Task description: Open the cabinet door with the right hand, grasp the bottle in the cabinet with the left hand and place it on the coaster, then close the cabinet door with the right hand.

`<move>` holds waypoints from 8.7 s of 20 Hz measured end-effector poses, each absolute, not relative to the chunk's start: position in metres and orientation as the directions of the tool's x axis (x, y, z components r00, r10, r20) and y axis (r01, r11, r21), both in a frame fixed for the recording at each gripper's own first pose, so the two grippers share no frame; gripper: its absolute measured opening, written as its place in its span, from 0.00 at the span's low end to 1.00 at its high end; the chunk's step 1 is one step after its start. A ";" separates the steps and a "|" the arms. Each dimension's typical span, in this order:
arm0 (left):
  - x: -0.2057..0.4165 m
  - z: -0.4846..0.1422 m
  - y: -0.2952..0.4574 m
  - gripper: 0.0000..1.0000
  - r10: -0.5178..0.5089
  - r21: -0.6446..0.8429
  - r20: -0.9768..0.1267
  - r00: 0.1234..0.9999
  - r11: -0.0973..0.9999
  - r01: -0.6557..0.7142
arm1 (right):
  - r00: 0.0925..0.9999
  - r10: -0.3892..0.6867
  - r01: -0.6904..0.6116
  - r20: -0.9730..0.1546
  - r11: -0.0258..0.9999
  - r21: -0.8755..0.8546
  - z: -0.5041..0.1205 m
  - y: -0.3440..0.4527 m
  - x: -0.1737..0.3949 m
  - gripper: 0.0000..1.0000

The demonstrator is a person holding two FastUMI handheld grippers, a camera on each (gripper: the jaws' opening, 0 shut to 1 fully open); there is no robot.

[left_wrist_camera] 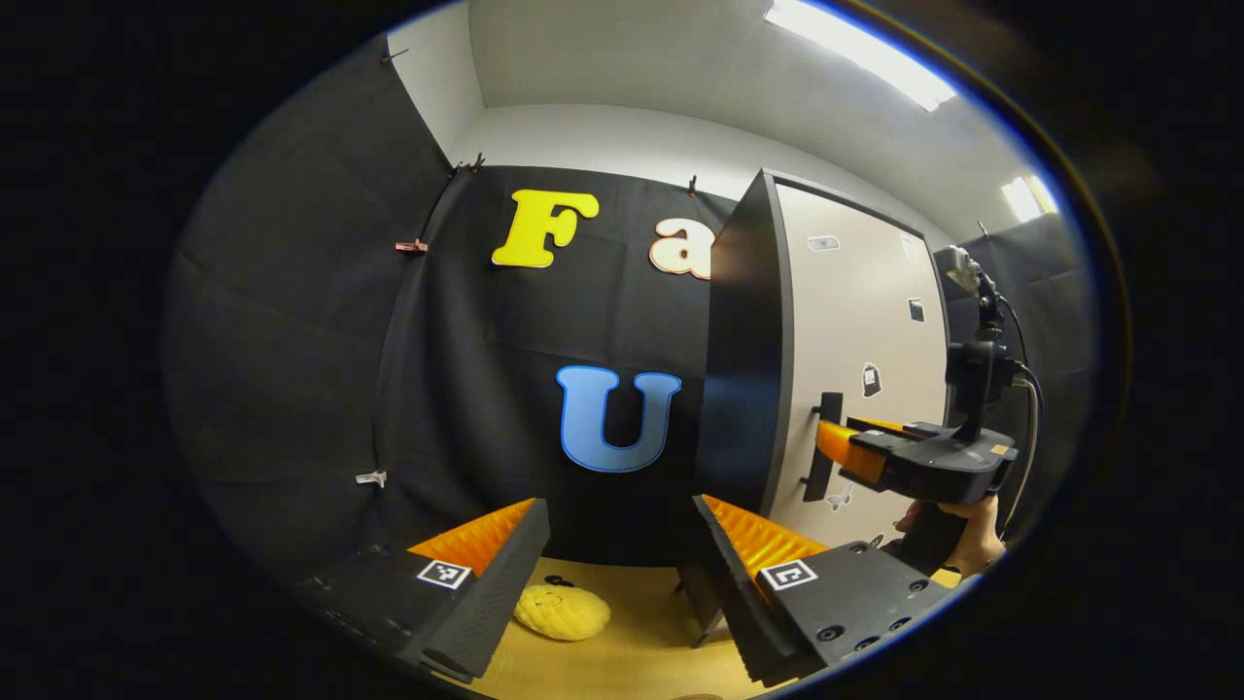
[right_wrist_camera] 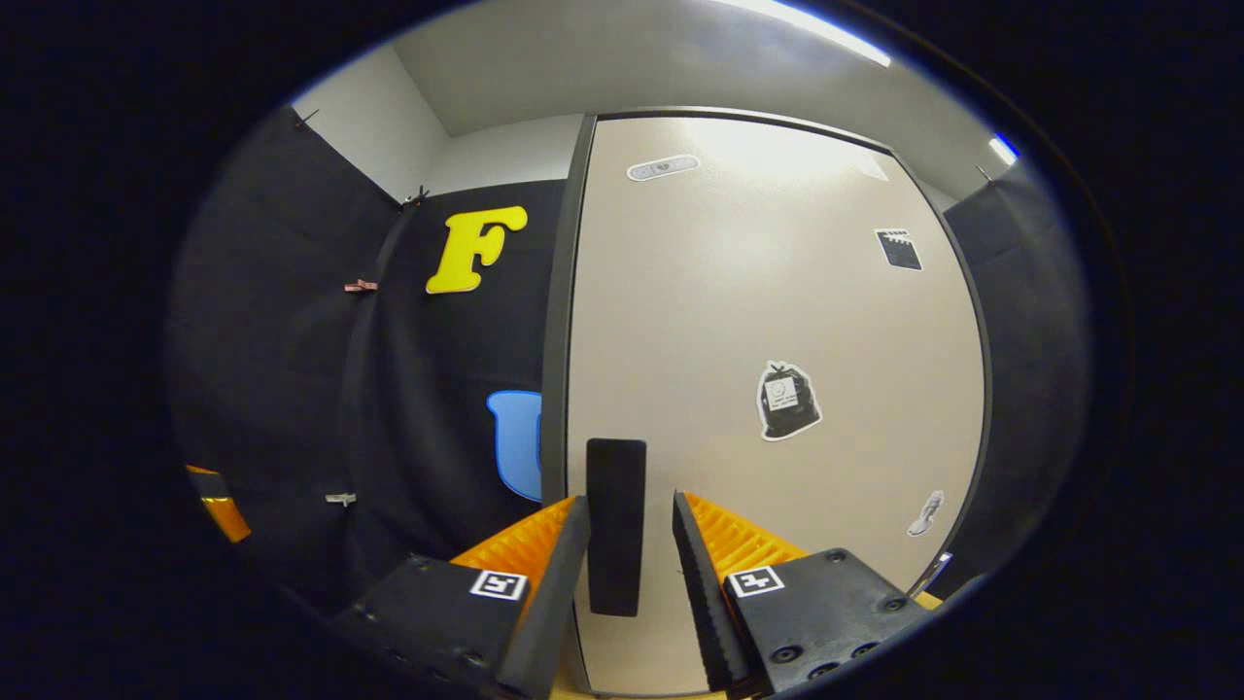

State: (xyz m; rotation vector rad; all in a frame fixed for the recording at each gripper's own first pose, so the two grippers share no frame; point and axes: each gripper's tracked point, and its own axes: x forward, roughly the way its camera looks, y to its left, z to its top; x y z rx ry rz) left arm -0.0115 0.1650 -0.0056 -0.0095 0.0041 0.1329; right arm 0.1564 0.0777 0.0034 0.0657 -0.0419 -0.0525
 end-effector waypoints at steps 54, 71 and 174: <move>-0.032 0.001 -0.084 0.89 -0.036 -0.001 0.027 0.999 0.999 0.036 | 0.967 0.243 -0.230 -0.072 0.961 0.153 0.006 -0.039 -0.067 0.19; -0.003 -0.014 -0.191 0.89 -0.149 0.002 -0.001 0.989 0.989 0.149 | 0.993 -0.078 0.085 -0.089 0.993 0.081 0.003 -0.199 -0.102 0.13; -0.054 -0.384 0.014 0.77 0.068 0.082 -0.142 0.988 0.995 -0.057 | 0.844 0.258 -0.308 -0.471 0.951 -0.031 -0.270 0.044 -0.087 0.12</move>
